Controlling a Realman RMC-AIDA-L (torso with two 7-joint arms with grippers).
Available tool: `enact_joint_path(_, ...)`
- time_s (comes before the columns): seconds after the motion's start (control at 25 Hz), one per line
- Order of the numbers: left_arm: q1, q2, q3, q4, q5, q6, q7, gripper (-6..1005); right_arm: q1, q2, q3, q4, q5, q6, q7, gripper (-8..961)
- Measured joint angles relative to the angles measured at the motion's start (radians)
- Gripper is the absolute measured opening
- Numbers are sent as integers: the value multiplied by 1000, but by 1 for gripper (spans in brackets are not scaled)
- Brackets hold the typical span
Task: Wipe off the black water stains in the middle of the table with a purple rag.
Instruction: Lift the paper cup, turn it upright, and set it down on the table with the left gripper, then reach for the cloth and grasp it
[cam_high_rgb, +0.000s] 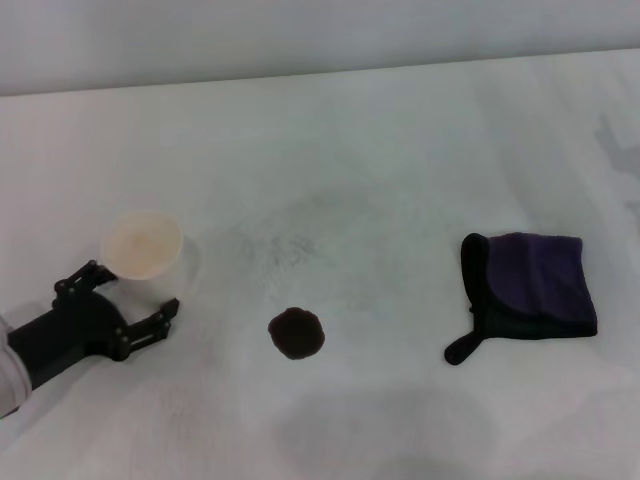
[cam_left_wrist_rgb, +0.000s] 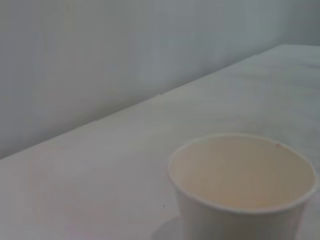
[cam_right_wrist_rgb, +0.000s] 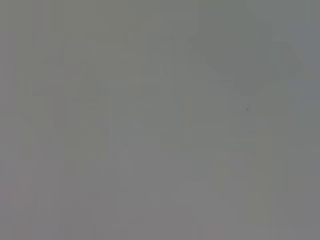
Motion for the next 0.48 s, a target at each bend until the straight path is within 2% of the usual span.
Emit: enact_joint_path(0.48, 158, 5, -3, -8, -195, -111, 142, 879, 9, -3, -4, 9, -6, 4, 1, 875)
